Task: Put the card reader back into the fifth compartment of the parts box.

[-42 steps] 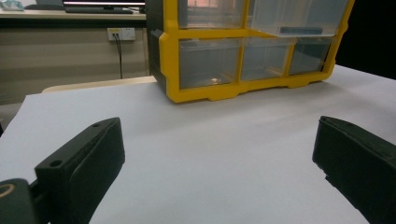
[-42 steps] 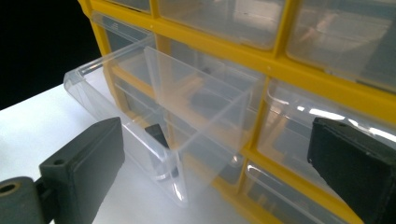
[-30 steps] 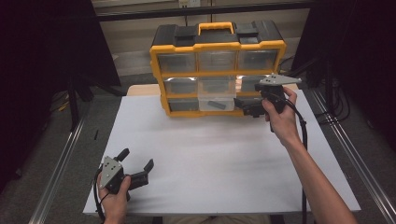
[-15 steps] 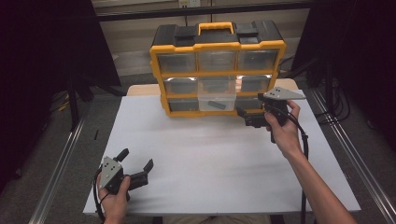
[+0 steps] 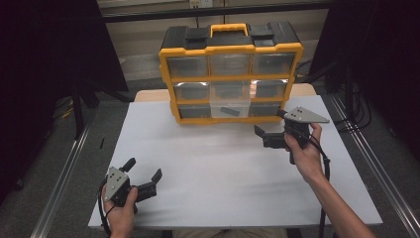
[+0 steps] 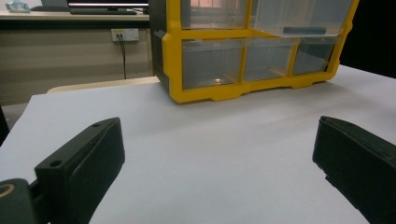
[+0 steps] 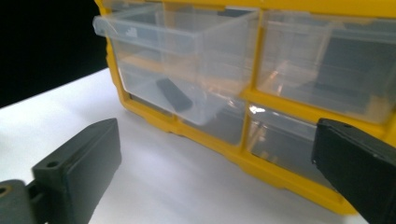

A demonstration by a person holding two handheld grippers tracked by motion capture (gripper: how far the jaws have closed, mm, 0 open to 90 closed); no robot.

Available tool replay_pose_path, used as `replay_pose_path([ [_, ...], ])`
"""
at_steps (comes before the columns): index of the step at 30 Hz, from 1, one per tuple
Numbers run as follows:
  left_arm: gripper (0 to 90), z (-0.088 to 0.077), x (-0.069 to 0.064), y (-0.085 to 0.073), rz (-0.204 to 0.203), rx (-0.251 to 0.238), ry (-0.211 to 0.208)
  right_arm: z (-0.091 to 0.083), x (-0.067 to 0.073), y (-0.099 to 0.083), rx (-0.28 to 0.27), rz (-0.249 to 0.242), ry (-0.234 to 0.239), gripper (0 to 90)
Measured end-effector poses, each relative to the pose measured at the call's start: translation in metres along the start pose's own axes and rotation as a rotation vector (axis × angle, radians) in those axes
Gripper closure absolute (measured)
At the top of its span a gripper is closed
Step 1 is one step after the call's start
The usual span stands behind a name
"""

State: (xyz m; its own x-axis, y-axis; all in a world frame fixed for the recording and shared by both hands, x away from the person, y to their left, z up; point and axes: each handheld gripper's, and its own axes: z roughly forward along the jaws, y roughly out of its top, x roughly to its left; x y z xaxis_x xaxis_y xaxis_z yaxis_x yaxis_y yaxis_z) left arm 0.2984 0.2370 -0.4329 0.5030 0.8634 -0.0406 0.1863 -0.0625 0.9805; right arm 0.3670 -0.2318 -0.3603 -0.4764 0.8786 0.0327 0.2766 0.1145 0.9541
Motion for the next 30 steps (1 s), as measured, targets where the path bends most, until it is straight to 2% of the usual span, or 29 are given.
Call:
replay_pose_path([
  [3, 2.4, 0.000, -0.001, 0.000, -0.002, -0.003, 0.001, -0.004, 0.001, -0.007, -0.004, 0.018, -0.008, 0.3],
  [17, 2.4, -0.001, -0.001, 0.000, -0.003, -0.002, 0.002, -0.031, 0.000, -0.045, -0.035, 0.037, -0.058, 0.7],
  [19, 2.4, -0.001, -0.001, 0.000, -0.006, -0.001, 0.003, -0.033, 0.001, -0.052, -0.026, 0.053, -0.071, 0.7],
  [23, 2.4, -0.002, -0.001, 0.001, -0.003, -0.007, 0.002, -0.038, 0.004, -0.062, -0.016, 0.053, -0.095, 0.7],
  [30, 2.4, -0.003, -0.002, 0.000, -0.002, -0.005, 0.001, -0.055, 0.001, -0.076, -0.023, 0.066, -0.144, 1.0],
])
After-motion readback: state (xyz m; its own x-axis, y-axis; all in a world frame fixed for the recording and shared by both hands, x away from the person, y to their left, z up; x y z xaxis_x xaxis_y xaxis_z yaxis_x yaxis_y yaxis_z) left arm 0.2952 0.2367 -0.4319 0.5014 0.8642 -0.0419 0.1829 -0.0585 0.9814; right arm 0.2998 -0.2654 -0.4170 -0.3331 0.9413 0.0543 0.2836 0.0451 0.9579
